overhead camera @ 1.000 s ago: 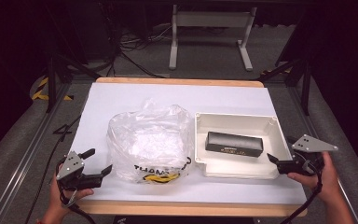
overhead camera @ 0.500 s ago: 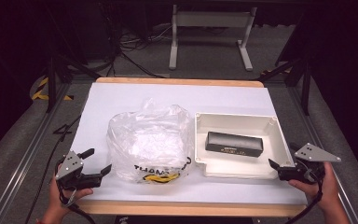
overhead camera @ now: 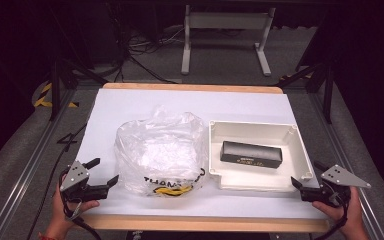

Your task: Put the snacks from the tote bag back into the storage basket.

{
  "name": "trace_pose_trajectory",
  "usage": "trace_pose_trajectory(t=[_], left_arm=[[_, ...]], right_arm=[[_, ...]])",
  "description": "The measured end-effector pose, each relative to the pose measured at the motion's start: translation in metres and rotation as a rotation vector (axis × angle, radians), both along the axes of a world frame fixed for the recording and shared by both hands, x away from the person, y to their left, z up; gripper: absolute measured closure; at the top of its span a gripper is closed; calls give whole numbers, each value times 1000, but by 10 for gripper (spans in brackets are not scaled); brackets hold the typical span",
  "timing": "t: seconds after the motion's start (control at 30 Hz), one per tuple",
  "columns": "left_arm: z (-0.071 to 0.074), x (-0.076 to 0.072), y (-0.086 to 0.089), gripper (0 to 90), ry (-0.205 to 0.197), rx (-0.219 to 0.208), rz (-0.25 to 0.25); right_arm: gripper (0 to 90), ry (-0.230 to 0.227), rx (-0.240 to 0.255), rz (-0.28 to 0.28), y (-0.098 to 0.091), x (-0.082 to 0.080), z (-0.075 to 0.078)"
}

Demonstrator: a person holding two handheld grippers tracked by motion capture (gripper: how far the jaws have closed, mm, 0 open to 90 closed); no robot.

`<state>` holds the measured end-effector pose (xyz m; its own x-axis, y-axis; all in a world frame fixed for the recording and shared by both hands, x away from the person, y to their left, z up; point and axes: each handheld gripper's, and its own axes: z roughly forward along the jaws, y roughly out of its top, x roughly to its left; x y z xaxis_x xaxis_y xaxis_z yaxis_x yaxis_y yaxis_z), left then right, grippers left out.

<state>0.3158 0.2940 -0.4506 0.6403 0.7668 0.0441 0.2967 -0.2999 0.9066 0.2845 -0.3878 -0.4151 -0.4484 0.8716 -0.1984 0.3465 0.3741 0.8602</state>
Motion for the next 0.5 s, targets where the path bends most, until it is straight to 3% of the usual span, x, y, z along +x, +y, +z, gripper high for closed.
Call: trace_pose_trajectory(t=[0.17,0.5], left_arm=[[-1,5,5,126,-10,-25,14],[-2,9,7,119,-8,-63,7]], right_arm=[[60,-33,33,-34,-3,-4,-11],[56,-40,44,-54,-2,-3,-26]])
